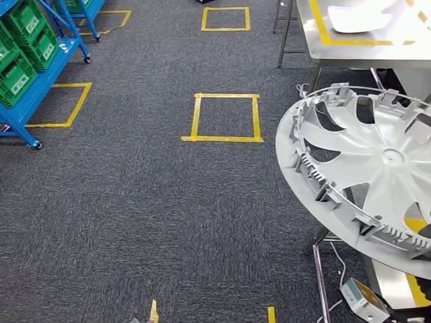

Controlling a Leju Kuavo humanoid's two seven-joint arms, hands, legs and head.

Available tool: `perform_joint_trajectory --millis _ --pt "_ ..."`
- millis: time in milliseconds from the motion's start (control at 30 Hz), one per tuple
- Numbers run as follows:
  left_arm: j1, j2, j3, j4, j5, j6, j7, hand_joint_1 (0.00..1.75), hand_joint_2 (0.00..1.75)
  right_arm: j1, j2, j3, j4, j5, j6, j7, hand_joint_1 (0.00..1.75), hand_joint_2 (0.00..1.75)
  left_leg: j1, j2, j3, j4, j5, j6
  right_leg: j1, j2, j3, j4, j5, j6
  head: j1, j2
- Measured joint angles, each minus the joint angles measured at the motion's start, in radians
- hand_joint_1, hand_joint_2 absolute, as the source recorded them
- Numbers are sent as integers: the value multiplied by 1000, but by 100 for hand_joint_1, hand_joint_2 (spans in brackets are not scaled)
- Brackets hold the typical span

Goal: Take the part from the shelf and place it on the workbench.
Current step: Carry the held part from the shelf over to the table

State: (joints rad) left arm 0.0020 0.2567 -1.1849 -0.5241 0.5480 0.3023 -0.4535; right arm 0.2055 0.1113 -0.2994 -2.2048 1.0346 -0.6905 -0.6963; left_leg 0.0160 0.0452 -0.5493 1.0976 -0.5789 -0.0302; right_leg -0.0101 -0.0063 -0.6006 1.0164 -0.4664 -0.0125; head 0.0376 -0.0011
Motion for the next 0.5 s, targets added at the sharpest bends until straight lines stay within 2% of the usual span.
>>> perform_joint_trajectory --millis 33,67,100,133,167,200,233,267,300,333,400,433,500 --pt "3 0 0 0 0 0 0 0 0 -1 1 0 0 1 0 0 175 175 0 -23 -34 70 -32 1 2 12 0 0 0 -4 -1 0" --pt "6 -1 0 0 0 1 0 0 0 -1 2 0 0 1 0 0 175 175 -1 -34 -70 139 -57 3 4 25 0 0 0 -7 -2 0" --pt "9 -1 0 0 0 2 0 0 0 0 3 -1 0 2 0 0 175 175 -2 -39 -98 187 -66 5 7 39 1 0 0 -9 -3 0" --pt "11 -1 -1 0 0 2 0 0 0 1 4 -1 0 3 0 0 175 175 -3 -41 -111 201 -55 8 9 54 2 0 0 -10 -3 0" --pt "11 -1 -1 0 0 3 0 0 0 1 4 -1 0 3 0 0 175 175 -4 -44 -106 175 -25 13 11 69 4 0 0 -10 -3 0" --pt "11 -1 -1 0 0 3 0 0 0 1 4 -1 0 3 0 0 175 175 -7 -55 -85 116 18 20 12 84 6 0 0 -10 -3 0" --pt "11 1 -1 0 0 3 0 0 0 1 5 -1 0 3 0 0 175 175 -9 -79 -58 48 55 27 12 97 8 1 0 -9 -2 0" --pt "11 2 -1 0 0 3 0 0 0 1 6 -1 1 4 0 0 175 175 -10 -101 -33 -15 80 33 12 110 8 2 0 -8 -2 0" --pt "11 4 -1 0 0 3 1 0 0 1 6 -1 1 4 0 0 175 175 -11 -119 -16 -57 92 36 11 122 5 3 1 -4 -2 0" --pt "10 6 -1 0 0 3 1 0 0 2 6 -1 1 4 0 0 175 175 -12 -126 -9 -75 90 38 8 134 0 3 2 2 -2 0" --pt "7 7 -1 0 0 3 2 0 0 5 7 -2 1 4 0 0 175 175 -14 -105 -3 -88 92 41 3 151 -10 4 5 14 -2 0" --pt "6 6 -1 0 0 3 1 0 0 6 7 -2 1 4 0 0 175 175 -13 -93 1 -97 95 45 3 136 -17 11 1 18 -2 0" --pt "6 5 0 0 -1 3 1 0 0 4 7 -1 1 4 0 0 175 175 -11 -65 7 -112 103 52 5 75 -53 75 -37 25 2 0"
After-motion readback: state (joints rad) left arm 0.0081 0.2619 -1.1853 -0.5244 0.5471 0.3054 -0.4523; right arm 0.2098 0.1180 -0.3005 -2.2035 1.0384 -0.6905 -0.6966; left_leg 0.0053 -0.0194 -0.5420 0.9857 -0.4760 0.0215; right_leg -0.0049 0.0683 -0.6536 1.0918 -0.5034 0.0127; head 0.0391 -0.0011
